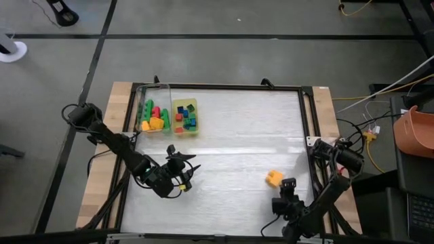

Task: Sort blocks by size
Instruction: Put the large yellow game piece into the transparent bin

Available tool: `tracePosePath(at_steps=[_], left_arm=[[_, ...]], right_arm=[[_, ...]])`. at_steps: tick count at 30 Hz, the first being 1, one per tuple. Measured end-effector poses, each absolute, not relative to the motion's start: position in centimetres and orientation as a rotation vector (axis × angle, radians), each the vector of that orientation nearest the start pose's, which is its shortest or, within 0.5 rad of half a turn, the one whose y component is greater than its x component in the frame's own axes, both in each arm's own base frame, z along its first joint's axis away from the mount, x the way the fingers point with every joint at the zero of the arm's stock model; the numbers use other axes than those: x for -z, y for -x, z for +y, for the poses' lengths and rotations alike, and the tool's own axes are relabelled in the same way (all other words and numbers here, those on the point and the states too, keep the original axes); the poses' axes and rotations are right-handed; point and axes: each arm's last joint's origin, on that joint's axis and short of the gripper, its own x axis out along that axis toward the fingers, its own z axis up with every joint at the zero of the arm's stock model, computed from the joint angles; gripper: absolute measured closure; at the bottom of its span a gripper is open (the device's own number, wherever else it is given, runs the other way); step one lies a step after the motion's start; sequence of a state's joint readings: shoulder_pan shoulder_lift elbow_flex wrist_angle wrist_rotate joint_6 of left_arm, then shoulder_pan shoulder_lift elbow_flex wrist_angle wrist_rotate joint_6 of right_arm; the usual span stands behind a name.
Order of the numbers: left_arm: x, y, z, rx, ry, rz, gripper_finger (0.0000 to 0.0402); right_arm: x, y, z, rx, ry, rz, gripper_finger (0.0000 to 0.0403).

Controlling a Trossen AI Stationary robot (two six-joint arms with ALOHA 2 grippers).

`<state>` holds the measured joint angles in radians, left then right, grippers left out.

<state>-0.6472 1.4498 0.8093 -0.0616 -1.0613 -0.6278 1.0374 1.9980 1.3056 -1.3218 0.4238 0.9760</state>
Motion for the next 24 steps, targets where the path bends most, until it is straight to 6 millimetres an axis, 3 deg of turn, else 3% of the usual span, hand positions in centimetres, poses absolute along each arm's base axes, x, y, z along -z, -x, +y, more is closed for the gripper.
tracePosePath(at_steps=[17, 24], left_arm=[[-21.4, -24.1, -15.0, -0.515, 0.075, 0.316, 0.021], [-21.4, -24.1, -15.0, -0.515, 0.075, 0.316, 0.021]], right_arm=[[-11.8, -16.6, 24.7, 0.368, 0.658, 1.258, 0.0246], [-11.4, -16.4, 24.2, 0.383, 0.704, 1.214, 0.0246]])
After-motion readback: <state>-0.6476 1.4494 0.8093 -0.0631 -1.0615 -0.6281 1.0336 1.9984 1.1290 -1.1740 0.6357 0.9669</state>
